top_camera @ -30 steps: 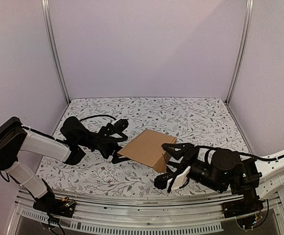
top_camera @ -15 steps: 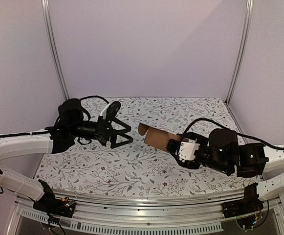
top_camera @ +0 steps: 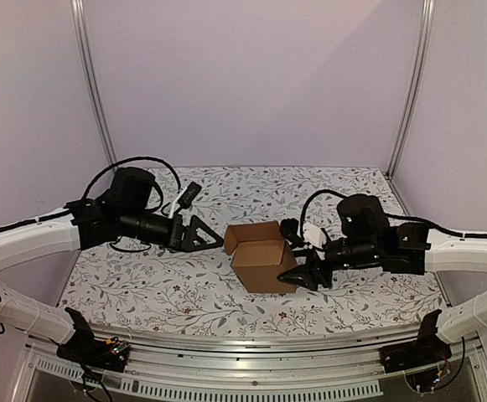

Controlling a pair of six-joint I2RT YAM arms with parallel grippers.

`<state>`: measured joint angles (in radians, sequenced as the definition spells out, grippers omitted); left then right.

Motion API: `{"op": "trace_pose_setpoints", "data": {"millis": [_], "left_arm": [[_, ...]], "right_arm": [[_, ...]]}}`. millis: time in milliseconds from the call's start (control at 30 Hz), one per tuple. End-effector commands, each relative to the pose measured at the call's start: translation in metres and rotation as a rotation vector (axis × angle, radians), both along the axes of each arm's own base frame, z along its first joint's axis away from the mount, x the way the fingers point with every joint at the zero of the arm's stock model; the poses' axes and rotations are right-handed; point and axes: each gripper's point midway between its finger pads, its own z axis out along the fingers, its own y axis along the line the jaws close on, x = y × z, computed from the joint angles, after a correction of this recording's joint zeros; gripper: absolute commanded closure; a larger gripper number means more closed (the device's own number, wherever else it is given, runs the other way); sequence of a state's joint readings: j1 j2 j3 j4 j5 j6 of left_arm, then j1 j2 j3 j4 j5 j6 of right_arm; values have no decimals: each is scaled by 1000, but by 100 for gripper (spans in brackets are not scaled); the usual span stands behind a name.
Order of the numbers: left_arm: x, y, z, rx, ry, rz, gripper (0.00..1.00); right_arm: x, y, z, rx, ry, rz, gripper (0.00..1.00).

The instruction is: Fold the paper box

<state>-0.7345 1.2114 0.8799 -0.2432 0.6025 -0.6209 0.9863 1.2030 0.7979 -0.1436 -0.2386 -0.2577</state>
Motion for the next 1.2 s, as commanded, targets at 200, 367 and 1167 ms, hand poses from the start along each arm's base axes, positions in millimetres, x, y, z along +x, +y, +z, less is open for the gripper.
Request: {"op": "trace_pose_setpoints", "data": {"millis": [200, 367, 1167], "left_arm": [[-5, 2, -16, 130, -172, 9, 13], [-5, 0, -20, 141, -151, 33, 31], [25, -10, -39, 311, -177, 179, 98]], "right_arm": [[-12, 29, -17, 113, 202, 150, 56], [-2, 30, -27, 114, 162, 111, 59], [21, 33, -57, 145, -34, 28, 64]]}}
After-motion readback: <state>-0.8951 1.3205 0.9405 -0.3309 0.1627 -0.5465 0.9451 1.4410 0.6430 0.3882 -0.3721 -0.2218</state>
